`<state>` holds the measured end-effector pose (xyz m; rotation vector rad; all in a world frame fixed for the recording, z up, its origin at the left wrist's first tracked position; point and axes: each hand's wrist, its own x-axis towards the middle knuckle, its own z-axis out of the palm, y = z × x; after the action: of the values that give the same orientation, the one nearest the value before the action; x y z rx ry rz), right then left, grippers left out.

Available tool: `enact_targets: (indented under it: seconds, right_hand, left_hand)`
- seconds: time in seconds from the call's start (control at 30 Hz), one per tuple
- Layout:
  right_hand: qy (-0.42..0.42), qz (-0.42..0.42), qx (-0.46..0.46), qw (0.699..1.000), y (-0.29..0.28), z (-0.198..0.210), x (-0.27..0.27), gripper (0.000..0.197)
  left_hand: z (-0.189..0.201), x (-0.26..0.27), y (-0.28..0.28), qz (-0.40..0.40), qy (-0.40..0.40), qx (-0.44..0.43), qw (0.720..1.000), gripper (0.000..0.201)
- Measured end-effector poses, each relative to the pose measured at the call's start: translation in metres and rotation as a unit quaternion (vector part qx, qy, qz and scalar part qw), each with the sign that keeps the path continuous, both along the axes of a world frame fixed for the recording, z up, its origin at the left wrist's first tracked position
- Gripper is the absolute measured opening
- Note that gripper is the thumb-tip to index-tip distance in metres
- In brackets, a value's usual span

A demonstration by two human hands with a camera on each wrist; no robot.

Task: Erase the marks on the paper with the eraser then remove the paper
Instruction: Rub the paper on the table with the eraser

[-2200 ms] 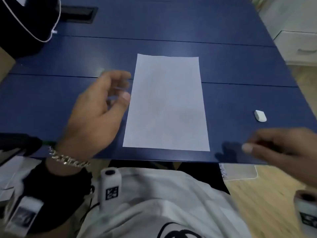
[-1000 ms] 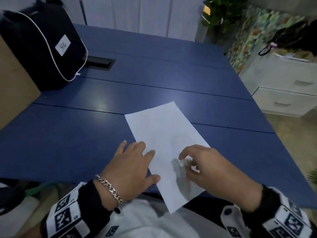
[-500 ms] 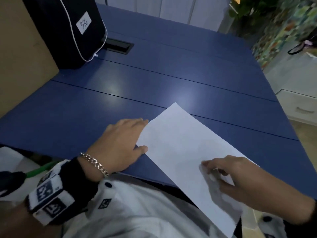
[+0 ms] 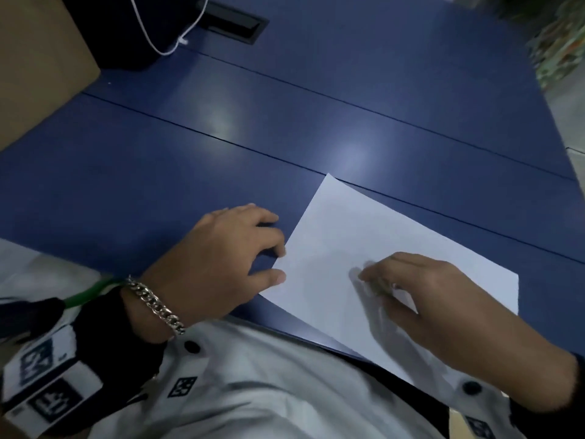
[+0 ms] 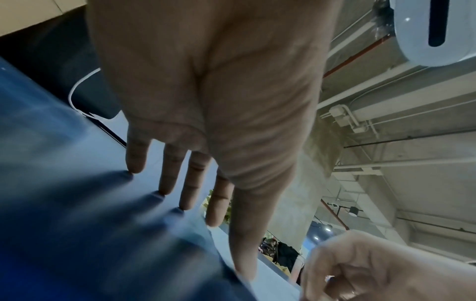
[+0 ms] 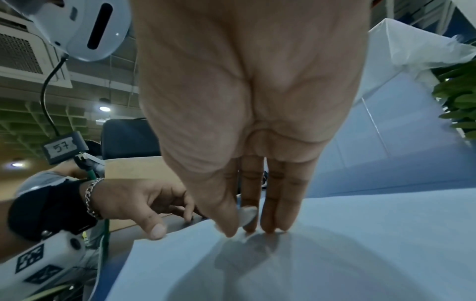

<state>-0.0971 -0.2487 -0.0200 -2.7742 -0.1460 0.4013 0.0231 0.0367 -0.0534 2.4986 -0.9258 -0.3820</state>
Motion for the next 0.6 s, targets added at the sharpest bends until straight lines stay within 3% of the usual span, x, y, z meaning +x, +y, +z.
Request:
enact_targets:
  seconds: [0.07,0.13,0.2,0.3,0.6]
  right_hand:
    - [0.009,0.013,0.019,1.000,-0.005,0.005,-0.001,0.028]
    - [0.017,0.033,0.046,0.998,-0.010,0.008,0.000,0.022]
    - [0.019,0.048,0.054,0.997,-0.015,0.010,0.004,0.020]
    - [0.023,0.042,0.049,0.998,-0.017,0.010,0.012,0.026]
    - [-0.030,0.040,0.062,0.997,0.037,0.007,0.064,0.025]
  left_hand:
    - [0.003,0.007,-0.002,-0.012,-0.008,-0.018,1.000,0.036]
    - [0.003,0.014,-0.004,-0.037,0.011,0.006,0.999,0.064]
    - [0.001,0.019,-0.007,-0.075,0.030,0.091,0.993,0.091]
    - [-0.003,0.024,-0.011,-0.112,0.021,0.161,0.980,0.093]
    - [-0.012,0.023,-0.010,-0.094,0.018,0.176,0.980,0.121]
